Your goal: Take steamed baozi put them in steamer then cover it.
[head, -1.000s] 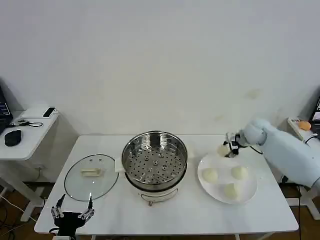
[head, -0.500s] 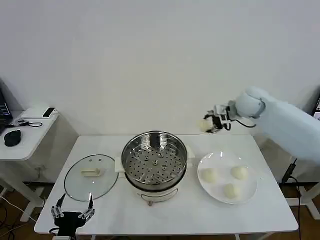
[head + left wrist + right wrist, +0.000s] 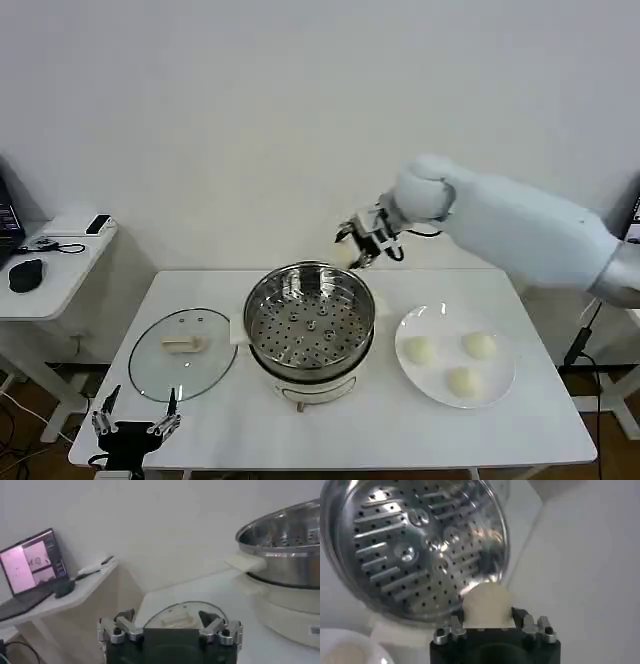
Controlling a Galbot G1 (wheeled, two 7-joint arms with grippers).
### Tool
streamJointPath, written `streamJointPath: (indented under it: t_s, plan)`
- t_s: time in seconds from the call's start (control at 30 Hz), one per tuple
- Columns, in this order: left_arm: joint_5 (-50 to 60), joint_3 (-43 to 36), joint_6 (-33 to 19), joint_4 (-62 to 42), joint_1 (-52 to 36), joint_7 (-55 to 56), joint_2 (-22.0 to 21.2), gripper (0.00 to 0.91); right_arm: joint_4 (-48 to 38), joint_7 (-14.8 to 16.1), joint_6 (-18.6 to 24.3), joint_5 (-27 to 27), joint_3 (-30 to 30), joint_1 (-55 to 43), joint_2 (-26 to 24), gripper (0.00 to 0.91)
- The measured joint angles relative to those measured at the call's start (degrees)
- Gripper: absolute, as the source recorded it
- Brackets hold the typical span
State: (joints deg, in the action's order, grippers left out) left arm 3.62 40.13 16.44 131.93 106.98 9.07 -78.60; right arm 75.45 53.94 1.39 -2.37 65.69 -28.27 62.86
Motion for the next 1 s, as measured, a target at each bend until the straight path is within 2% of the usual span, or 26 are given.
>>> streamJointPath:
  t_s: [0.43,0.83,0.9,0.93,1.0]
  plan:
    - [-0.3,0.5,-0.1,-0.8,-0.4,0.0,-0.1,0.907,-5.7,-2.4,14.0,9.9,2.8,3.1,5.9,0.655]
    - [-0.3,0.7,-0.1,-1.2,-0.8,0.1,-0.3,0.907,-11.3,-4.5,21.0,16.9,2.5,5.8,9.6,0.655]
    - [-0.3,0.6,-0.1,-1.2,-0.8,0.1,-0.3,0.907,-12.2,-4.9,21.7,17.6,2.4,6.2,10.2,0.746]
    - [-0.3,0.6,-0.1,-1.2,-0.9,0.1,-0.3,0.907,-12.7,-5.1,21.9,17.9,2.3,6.3,10.5,0.907]
    - [-0.3,0.6,-0.1,-1.2,-0.9,0.1,-0.4,0.907,-13.4,-5.5,22.4,18.2,2.2,6.5,10.9,0.907]
